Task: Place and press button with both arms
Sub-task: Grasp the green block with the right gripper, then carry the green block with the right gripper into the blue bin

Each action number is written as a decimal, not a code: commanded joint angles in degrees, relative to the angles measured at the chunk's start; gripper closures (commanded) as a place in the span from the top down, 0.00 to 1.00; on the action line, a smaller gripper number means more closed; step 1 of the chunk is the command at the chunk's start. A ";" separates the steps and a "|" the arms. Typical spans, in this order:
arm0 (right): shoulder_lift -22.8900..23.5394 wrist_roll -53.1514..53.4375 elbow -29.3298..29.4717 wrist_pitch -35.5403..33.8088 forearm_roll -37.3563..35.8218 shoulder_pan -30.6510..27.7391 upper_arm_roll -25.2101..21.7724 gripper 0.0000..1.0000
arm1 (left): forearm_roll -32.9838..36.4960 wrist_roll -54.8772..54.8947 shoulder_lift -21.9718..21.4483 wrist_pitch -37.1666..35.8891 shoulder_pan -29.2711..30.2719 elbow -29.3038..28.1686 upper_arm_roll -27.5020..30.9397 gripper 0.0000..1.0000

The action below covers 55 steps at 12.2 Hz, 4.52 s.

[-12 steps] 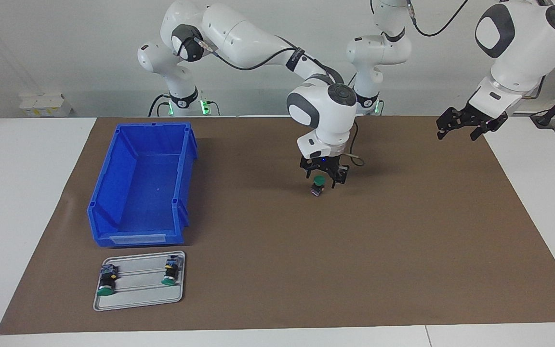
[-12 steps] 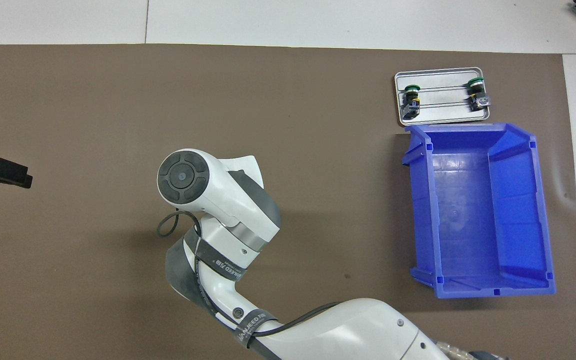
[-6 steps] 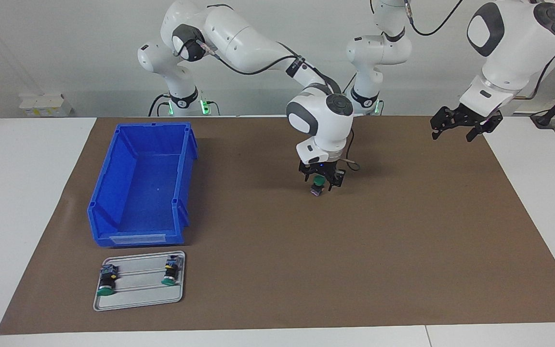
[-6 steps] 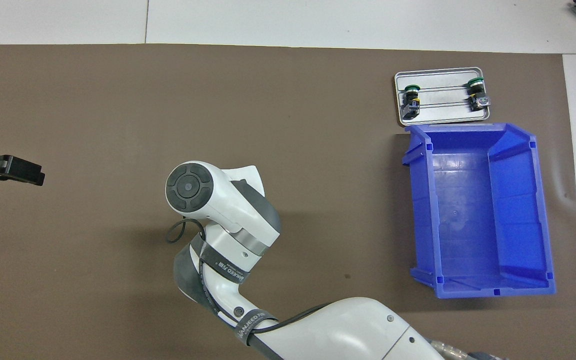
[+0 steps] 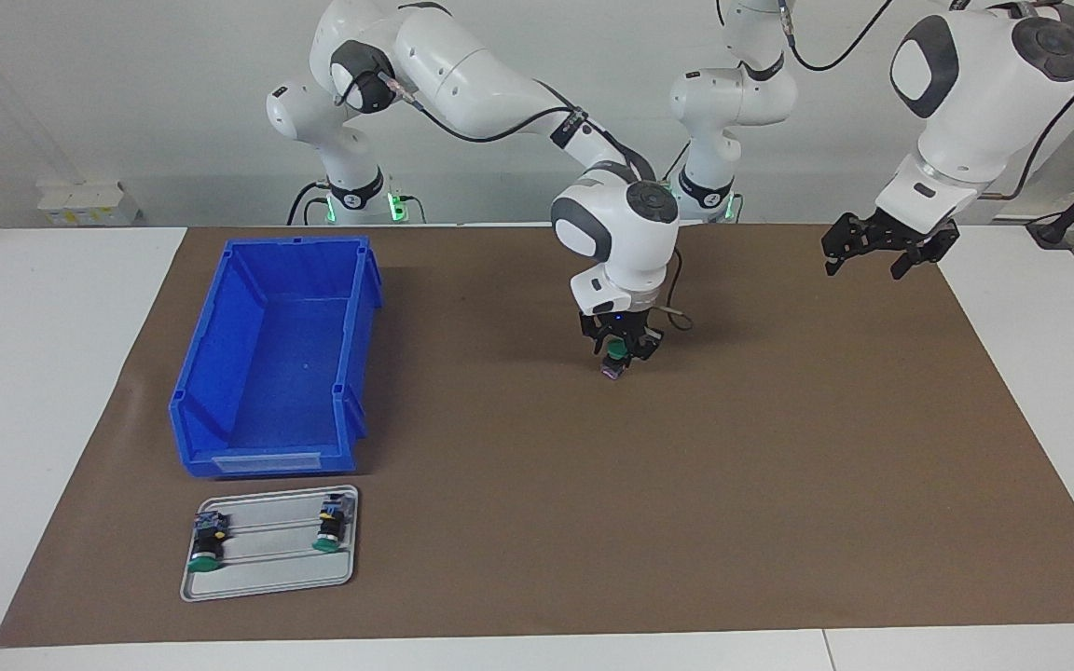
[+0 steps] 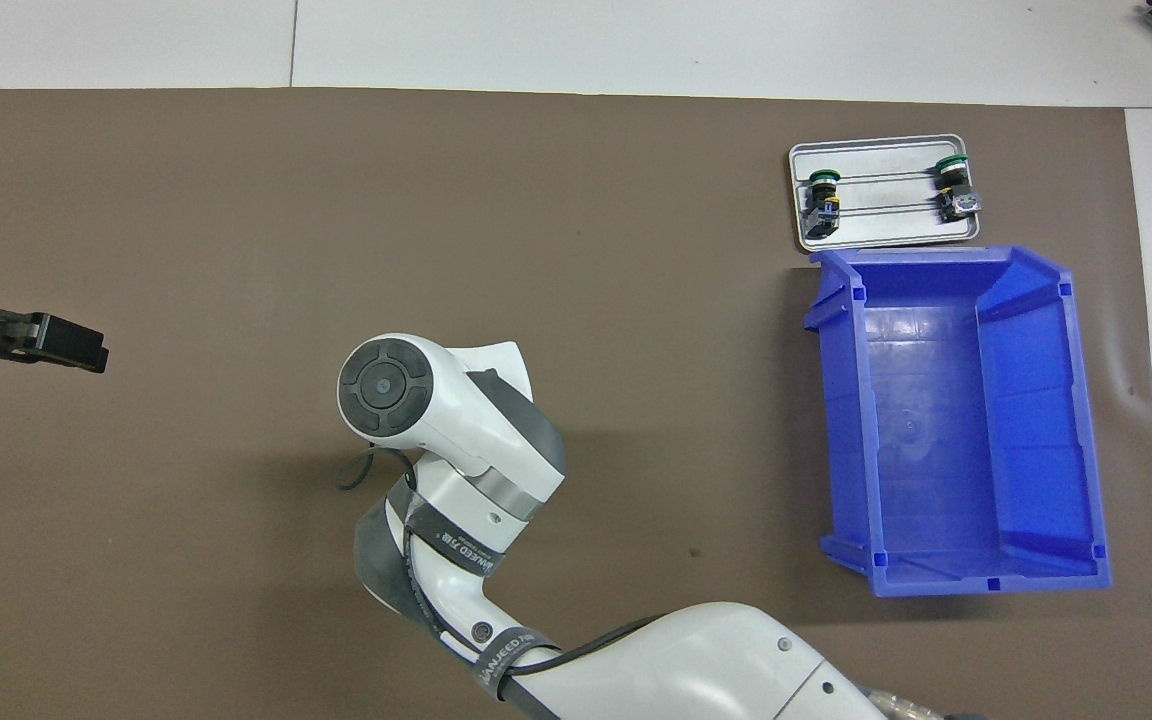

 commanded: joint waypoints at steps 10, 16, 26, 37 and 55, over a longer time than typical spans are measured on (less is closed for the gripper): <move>-26.74 -28.15 -21.00 -2.97 -0.24 -16.97 0.22 0.00 | 1.04 -5.13 -2.11 8.75 -0.62 -3.47 0.38 1.00; -36.96 -57.50 -31.30 -2.97 2.39 -33.66 0.22 0.00 | 1.04 -6.21 -2.29 7.87 -0.71 -3.65 0.38 1.00; -28.80 -83.13 -31.30 2.47 5.39 -47.14 0.13 0.00 | 0.96 -6.22 -2.38 7.17 3.69 -3.73 1.08 1.00; -19.65 -88.05 -29.98 11.26 5.21 -48.81 0.13 0.00 | 0.95 -6.22 -2.38 7.17 3.69 -3.73 1.08 1.00; -39.32 -66.79 -27.10 -7.70 5.39 -44.42 0.74 0.99 | 0.95 -6.22 -2.38 7.17 3.69 -3.73 1.08 1.00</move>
